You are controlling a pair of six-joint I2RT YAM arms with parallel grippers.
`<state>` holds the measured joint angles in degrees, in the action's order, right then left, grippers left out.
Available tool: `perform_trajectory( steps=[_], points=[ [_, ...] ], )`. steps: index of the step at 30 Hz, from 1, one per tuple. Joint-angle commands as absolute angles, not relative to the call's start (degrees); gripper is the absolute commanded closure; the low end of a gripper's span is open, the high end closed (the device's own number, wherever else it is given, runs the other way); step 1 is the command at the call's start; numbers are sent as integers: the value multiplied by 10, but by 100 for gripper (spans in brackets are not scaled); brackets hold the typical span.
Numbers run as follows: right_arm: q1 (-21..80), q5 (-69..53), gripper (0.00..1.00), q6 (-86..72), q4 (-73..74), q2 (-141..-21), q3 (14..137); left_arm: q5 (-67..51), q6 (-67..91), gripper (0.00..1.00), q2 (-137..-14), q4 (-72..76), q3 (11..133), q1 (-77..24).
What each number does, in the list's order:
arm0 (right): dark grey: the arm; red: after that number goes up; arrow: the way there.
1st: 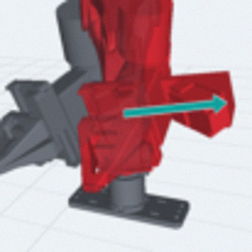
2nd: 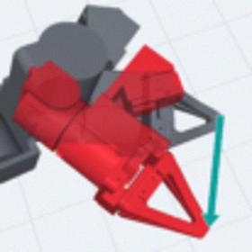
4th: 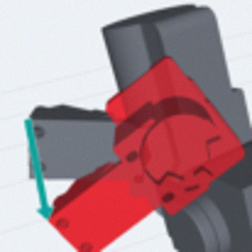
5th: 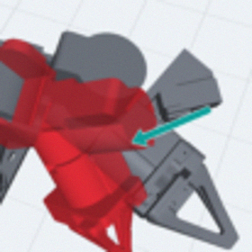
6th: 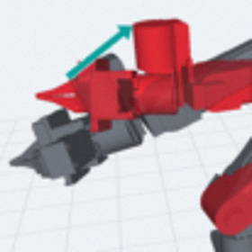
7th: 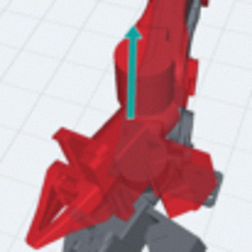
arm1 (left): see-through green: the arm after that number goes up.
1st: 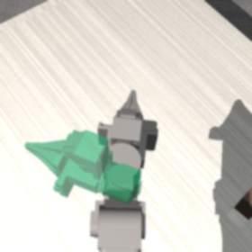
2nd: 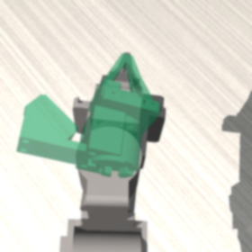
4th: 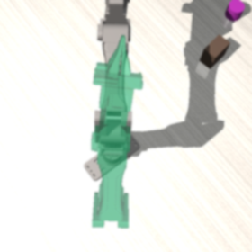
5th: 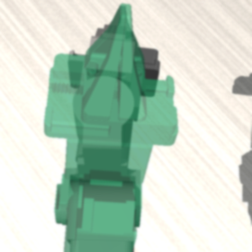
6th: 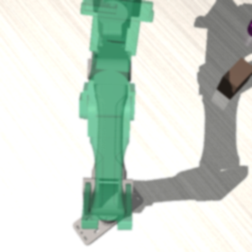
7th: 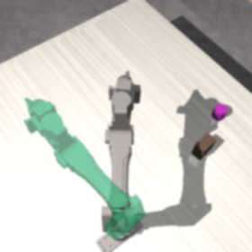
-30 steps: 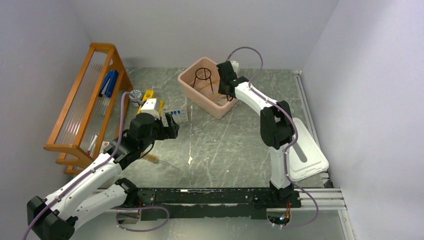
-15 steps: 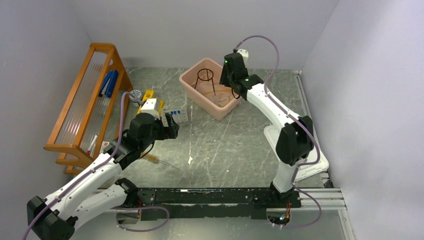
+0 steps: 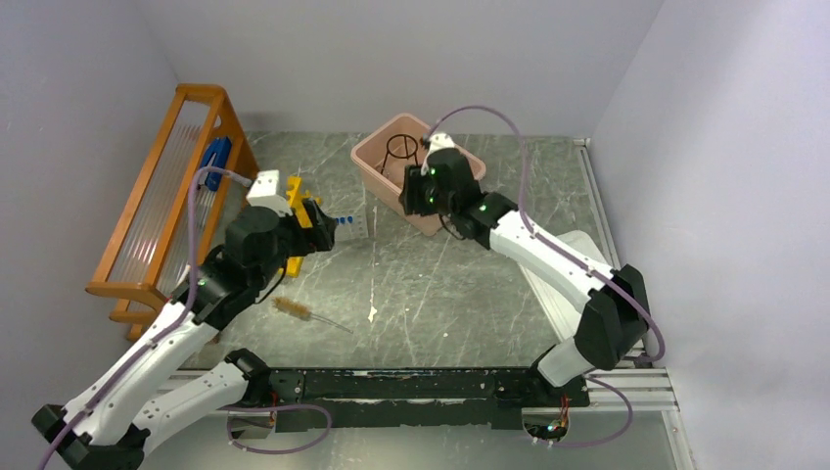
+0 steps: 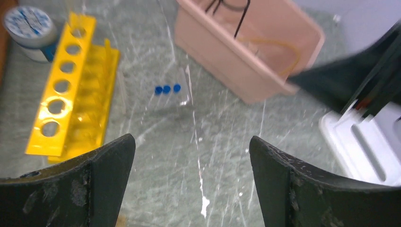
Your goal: Organize the chemistry lab equipment
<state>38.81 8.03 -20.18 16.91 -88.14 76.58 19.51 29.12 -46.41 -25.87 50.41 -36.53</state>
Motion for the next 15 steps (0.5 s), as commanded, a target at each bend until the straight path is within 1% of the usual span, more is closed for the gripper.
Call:
perform_trajectory(
  steps=[1,5,8,15],
  points=[
    [441,27,51,-176,113,-856,696,271,279,6,-433,-309,576,-365],
    [510,28,50,-179,87,-873,649,293,255,6,-415,-322,621,-365],
    [570,43,51,-181,69,-903,640,303,240,6,-409,-335,655,-365],
    [658,68,51,-154,67,-1017,712,317,223,5,-406,-354,694,-365]
  ],
)
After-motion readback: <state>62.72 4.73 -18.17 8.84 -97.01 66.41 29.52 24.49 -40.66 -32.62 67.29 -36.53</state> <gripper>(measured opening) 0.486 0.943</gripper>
